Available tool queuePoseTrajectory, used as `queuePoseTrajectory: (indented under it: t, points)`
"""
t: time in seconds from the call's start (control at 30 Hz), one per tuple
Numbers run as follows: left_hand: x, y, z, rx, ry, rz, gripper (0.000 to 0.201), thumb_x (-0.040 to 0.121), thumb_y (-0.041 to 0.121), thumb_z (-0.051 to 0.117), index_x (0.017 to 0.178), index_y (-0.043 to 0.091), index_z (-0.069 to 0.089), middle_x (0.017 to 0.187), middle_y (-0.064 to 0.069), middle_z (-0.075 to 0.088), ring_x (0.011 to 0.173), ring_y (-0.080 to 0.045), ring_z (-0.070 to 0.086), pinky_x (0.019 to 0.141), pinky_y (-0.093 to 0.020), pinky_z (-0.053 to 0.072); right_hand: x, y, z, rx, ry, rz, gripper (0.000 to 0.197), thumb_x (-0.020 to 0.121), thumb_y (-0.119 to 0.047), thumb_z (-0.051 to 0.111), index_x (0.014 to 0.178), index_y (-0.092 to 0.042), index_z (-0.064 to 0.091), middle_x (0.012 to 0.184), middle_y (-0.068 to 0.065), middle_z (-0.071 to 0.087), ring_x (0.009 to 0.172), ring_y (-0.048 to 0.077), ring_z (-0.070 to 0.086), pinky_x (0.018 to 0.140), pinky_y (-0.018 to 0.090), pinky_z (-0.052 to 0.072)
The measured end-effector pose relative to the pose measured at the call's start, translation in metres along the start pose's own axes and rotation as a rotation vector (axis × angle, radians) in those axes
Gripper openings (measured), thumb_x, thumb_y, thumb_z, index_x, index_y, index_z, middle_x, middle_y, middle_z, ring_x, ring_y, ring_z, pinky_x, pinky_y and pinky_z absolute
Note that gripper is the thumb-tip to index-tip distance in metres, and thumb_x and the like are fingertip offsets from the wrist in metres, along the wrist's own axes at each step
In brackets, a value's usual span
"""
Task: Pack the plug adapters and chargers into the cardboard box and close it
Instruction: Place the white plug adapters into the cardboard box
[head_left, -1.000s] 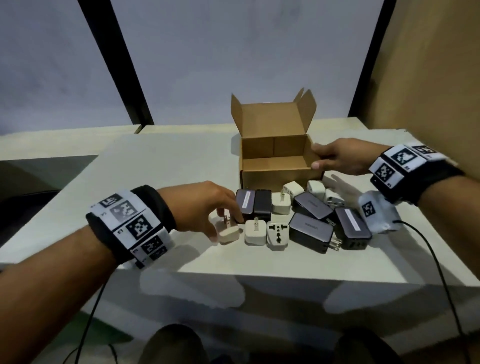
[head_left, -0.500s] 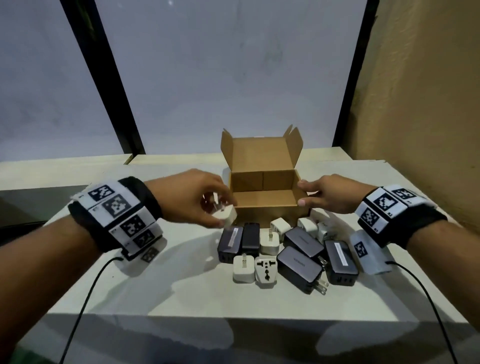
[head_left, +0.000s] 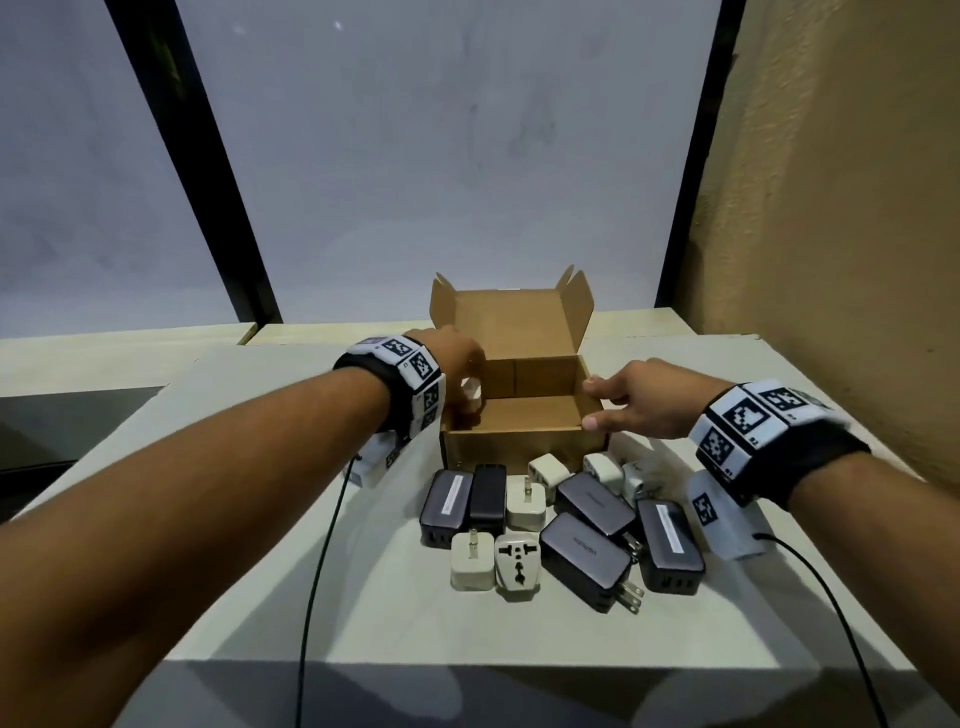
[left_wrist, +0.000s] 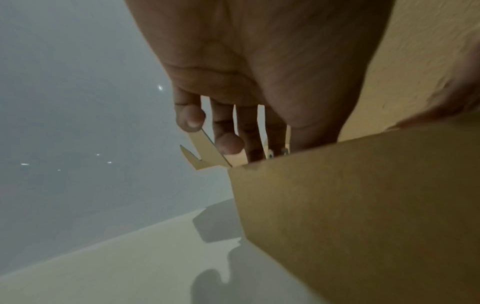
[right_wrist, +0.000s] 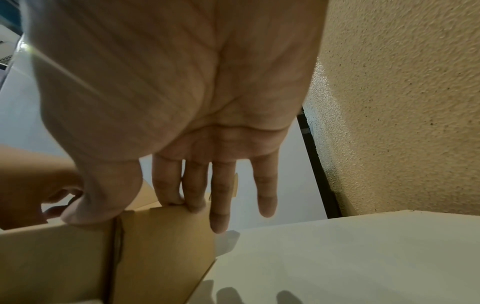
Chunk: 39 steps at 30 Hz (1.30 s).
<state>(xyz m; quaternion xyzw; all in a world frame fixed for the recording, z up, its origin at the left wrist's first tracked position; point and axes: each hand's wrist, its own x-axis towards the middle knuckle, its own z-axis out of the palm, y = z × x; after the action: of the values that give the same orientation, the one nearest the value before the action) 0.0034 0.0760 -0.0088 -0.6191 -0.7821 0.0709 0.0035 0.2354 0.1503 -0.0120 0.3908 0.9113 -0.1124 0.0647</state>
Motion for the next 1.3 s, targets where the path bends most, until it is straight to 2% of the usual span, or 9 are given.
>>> queuePoseTrajectory:
  t: [0.07, 0.2, 0.4, 0.57, 0.73, 0.93, 1.1, 1.23, 1.3]
  points:
    - [0.002, 0.002, 0.001, 0.02, -0.039, -0.056, 0.034, 0.066, 0.053, 0.069, 0.087, 0.027, 0.067, 0.082, 0.004, 0.069, 0.072, -0.022, 0.067, 0.069, -0.035, 0.057, 0.001, 0.001, 0.0, -0.004, 0.001, -0.004, 0.068, 0.085, -0.059, 0.056, 0.143, -0.025, 0.044, 0.144, -0.004, 0.049, 0.126, 0.02, 0.052, 0.107, 0.039, 0.039]
    - [0.019, 0.001, 0.008, 0.063, -0.097, -0.146, 0.041, 0.052, 0.059, 0.059, 0.072, 0.024, 0.067, 0.065, 0.004, 0.068, 0.057, -0.02, 0.066, 0.063, -0.035, 0.058, 0.002, 0.002, -0.001, -0.003, -0.001, -0.007, 0.069, 0.084, -0.06, 0.056, 0.142, -0.025, 0.046, 0.146, -0.007, 0.047, 0.127, 0.019, 0.051, 0.106, 0.038, 0.039]
    - [0.009, 0.018, 0.003, 0.2, -0.076, -0.111, 0.027, 0.067, 0.042, 0.06, 0.063, 0.015, 0.06, 0.063, -0.003, 0.063, 0.058, -0.022, 0.063, 0.068, -0.031, 0.056, 0.001, 0.001, -0.001, 0.001, 0.001, -0.015, 0.069, 0.084, -0.06, 0.057, 0.141, -0.023, 0.047, 0.146, -0.005, 0.047, 0.128, 0.019, 0.05, 0.107, 0.039, 0.039]
    - [0.009, 0.018, 0.002, 0.23, -0.047, -0.094, 0.031, 0.074, 0.047, 0.056, 0.077, 0.017, 0.063, 0.07, -0.001, 0.061, 0.069, -0.023, 0.062, 0.075, -0.034, 0.049, -0.003, -0.004, -0.009, -0.02, -0.003, -0.027, 0.065, 0.085, -0.056, 0.059, 0.139, -0.021, 0.051, 0.144, -0.004, 0.05, 0.127, 0.02, 0.051, 0.104, 0.036, 0.04]
    - [0.013, 0.01, 0.003, 0.178, -0.06, -0.045, 0.028, 0.072, 0.041, 0.059, 0.089, 0.02, 0.067, 0.084, -0.002, 0.068, 0.076, -0.024, 0.066, 0.077, -0.038, 0.056, 0.001, -0.009, -0.015, -0.047, -0.007, -0.023, 0.067, 0.081, -0.056, 0.063, 0.138, -0.02, 0.052, 0.141, -0.003, 0.053, 0.124, 0.021, 0.052, 0.101, 0.036, 0.041]
    - [0.014, 0.009, 0.006, 0.207, -0.045, -0.073, 0.029, 0.075, 0.045, 0.06, 0.079, 0.017, 0.067, 0.074, -0.002, 0.064, 0.071, -0.021, 0.065, 0.069, -0.03, 0.053, 0.002, -0.01, -0.016, -0.053, -0.012, -0.026, 0.068, 0.08, -0.056, 0.064, 0.137, -0.02, 0.053, 0.141, -0.007, 0.053, 0.124, 0.019, 0.053, 0.101, 0.036, 0.041]
    - [0.013, 0.01, 0.006, 0.235, 0.013, -0.058, 0.026, 0.071, 0.044, 0.06, 0.063, 0.019, 0.056, 0.067, -0.001, 0.06, 0.068, -0.021, 0.062, 0.077, -0.035, 0.052, 0.004, -0.008, -0.015, -0.046, -0.015, -0.025, 0.068, 0.08, -0.057, 0.064, 0.136, -0.02, 0.054, 0.14, -0.007, 0.053, 0.122, 0.019, 0.054, 0.1, 0.036, 0.042]
    - [0.007, 0.008, 0.006, 0.188, 0.075, -0.051, 0.025, 0.074, 0.042, 0.066, 0.075, 0.018, 0.062, 0.077, -0.003, 0.061, 0.073, -0.022, 0.06, 0.078, -0.037, 0.05, 0.003, -0.007, -0.016, -0.039, -0.022, -0.023, 0.069, 0.079, -0.057, 0.065, 0.136, -0.02, 0.055, 0.14, -0.008, 0.054, 0.122, 0.018, 0.054, 0.101, 0.036, 0.042]
    - [0.001, 0.007, 0.002, 0.141, 0.11, -0.025, 0.028, 0.075, 0.044, 0.067, 0.082, 0.017, 0.065, 0.083, -0.001, 0.062, 0.076, -0.02, 0.059, 0.074, -0.035, 0.049, 0.004, -0.007, -0.016, -0.047, -0.022, -0.023, 0.068, 0.079, -0.057, 0.065, 0.135, -0.02, 0.056, 0.139, -0.007, 0.054, 0.122, 0.018, 0.054, 0.101, 0.037, 0.042]
